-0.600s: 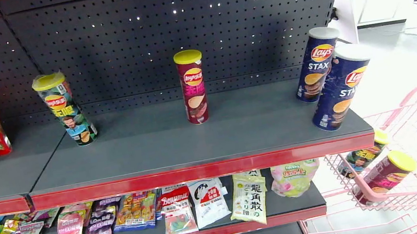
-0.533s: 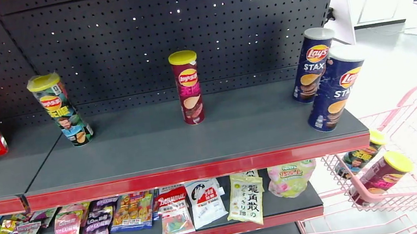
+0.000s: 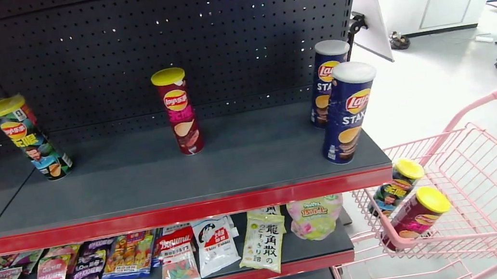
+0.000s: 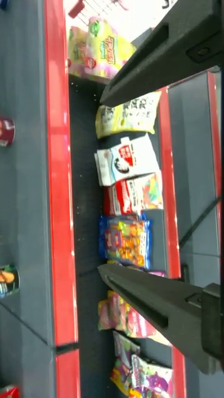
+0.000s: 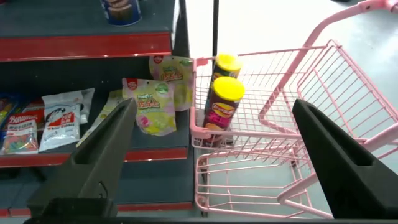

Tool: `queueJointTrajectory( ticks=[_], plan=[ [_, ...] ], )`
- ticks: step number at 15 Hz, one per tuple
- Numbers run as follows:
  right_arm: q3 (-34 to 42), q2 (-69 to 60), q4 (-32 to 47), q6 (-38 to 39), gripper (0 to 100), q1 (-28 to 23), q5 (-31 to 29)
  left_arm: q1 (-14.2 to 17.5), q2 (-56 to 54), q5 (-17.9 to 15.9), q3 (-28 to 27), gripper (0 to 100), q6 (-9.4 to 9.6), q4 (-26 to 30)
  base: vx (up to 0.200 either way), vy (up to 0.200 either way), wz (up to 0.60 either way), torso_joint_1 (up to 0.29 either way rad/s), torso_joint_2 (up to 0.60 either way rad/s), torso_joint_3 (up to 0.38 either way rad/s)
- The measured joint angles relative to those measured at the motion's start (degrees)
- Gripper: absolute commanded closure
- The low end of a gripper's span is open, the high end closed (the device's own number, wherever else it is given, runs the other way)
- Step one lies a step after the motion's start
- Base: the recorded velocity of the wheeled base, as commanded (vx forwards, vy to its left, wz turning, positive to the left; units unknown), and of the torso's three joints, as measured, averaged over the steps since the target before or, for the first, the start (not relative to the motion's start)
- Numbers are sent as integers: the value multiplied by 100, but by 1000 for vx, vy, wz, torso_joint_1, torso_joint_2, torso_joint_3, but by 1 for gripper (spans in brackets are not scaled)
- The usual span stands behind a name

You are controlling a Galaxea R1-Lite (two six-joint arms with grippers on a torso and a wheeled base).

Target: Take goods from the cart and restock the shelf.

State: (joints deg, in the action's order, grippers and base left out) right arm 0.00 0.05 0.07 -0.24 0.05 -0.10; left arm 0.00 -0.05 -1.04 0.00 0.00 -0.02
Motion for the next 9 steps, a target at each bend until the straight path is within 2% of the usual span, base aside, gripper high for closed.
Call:
queueJointTrajectory(
  ticks=[2,7,9],
  plan=[
    [0,0,6,2,0,5,0,0,0,-5,0,0,2,-9,0,0,0,0,0,0],
    [-2,0,2,0,0,2,0,-2,0,0,0,0,5,-5,200,0,0,-1,-3,4],
    [0,0,-2,6,0,2,0,0,0,-2,0,0,5,-5,0,0,0,0,0,0]
  ],
)
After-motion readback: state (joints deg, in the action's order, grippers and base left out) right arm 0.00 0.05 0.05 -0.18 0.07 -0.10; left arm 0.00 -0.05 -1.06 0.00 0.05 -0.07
